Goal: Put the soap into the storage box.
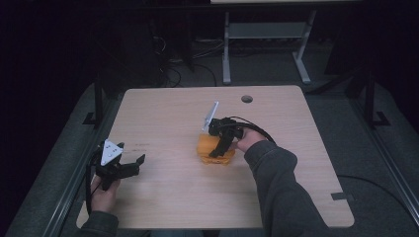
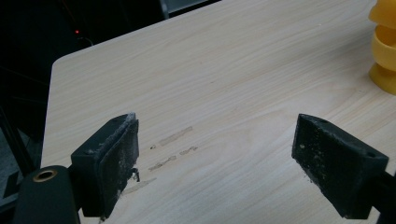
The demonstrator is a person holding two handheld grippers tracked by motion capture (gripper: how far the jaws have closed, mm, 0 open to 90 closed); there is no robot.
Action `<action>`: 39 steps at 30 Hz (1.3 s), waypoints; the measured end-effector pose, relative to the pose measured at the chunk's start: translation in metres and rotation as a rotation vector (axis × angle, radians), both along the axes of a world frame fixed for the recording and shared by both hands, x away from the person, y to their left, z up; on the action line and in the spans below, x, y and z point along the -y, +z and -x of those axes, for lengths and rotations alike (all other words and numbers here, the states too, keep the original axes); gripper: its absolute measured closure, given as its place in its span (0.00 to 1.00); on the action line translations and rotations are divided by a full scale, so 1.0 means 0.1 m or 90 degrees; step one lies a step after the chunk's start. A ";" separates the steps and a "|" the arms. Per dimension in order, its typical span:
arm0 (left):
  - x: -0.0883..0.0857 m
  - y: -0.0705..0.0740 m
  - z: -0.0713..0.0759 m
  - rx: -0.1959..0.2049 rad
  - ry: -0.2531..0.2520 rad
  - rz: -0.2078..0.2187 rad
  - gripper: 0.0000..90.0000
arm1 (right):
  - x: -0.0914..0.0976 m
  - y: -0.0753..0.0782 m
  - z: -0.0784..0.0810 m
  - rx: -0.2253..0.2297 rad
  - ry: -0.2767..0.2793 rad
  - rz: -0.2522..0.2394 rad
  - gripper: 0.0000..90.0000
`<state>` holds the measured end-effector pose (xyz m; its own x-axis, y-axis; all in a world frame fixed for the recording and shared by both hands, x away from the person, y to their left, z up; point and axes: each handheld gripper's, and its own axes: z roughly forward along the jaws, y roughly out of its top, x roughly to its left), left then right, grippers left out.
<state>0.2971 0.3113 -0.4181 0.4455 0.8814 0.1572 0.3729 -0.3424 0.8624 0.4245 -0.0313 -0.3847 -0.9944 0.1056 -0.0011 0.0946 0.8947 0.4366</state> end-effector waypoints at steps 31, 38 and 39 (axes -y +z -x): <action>0.01 0.00 0.00 0.000 -0.002 0.001 0.16 | 0.03 -0.11 0.05 0.002 -0.010 -0.010 0.22; 0.01 0.00 0.00 0.000 -0.001 0.001 0.16 | 0.02 -0.11 0.04 -0.009 -0.018 -0.002 0.21; 0.01 0.00 0.00 0.001 -0.001 0.001 0.16 | 0.01 -0.11 0.04 -0.011 -0.018 0.000 0.21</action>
